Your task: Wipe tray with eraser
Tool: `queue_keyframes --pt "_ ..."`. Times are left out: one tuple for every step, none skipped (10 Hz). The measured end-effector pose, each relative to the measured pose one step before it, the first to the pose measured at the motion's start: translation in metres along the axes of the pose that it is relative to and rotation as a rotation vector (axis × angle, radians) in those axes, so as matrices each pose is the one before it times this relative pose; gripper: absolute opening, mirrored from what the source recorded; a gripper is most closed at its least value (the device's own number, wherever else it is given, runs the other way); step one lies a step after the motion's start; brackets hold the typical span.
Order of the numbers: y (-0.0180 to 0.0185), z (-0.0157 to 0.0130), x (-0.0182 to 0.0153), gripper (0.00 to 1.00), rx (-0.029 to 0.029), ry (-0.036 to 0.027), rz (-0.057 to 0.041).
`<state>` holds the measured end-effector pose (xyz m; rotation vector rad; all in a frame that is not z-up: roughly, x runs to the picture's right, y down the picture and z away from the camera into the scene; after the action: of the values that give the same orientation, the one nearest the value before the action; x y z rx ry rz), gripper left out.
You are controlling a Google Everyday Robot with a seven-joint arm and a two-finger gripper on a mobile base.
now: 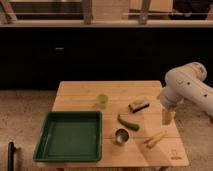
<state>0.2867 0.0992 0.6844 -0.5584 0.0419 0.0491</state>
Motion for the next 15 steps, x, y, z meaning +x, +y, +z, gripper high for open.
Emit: queue_keyframes --pt "-0.00001 -0.00003 -0.00003 0.80 0.00001 0.00002 -0.00005" --pt "-0.00002 0.00001 0.00001 0.80 0.00005 -0.00004 0.00001" --pt "0.00001 0.00002 -0.00001 0.80 -0.00004 0.00001 -0.00001" --pt "0.00002 -0.00001 0.00004 0.80 -0.00001 0.00005 0.00006" --pt "-0.00002 0.00000 -0.00002 0.80 0.00003 -0.00005 0.00001" --pt "0.00002 0.00001 0.00000 0.80 -0.00002 0.00000 -0.00006" --pt "-0.00001 0.00000 -0.00002 0.80 -0.00002 -0.00001 0.00001" --pt "0.00000 -0.00002 0.00000 0.80 0.00003 0.00000 0.00000" --pt "0.00001 0.00000 0.00002 0.80 -0.00001 0.00004 0.00002" --pt "-0.00001 0.00000 -0.00002 0.80 0.00000 -0.00005 0.00001" --pt "-0.00001 0.00003 -0.00002 0.80 -0.00003 -0.00001 -0.00007" --pt "0.00001 -0.00001 0.00002 0.80 0.00000 0.00003 0.00008" --pt "-0.00011 -0.00004 -0.00001 0.80 0.00020 -0.00007 -0.00015" --pt "-0.00157 0.00154 -0.00086 0.80 0.00175 -0.00426 -0.00508" --pt "-0.00588 0.00242 -0.00471 0.80 0.00447 -0.00436 -0.01566"
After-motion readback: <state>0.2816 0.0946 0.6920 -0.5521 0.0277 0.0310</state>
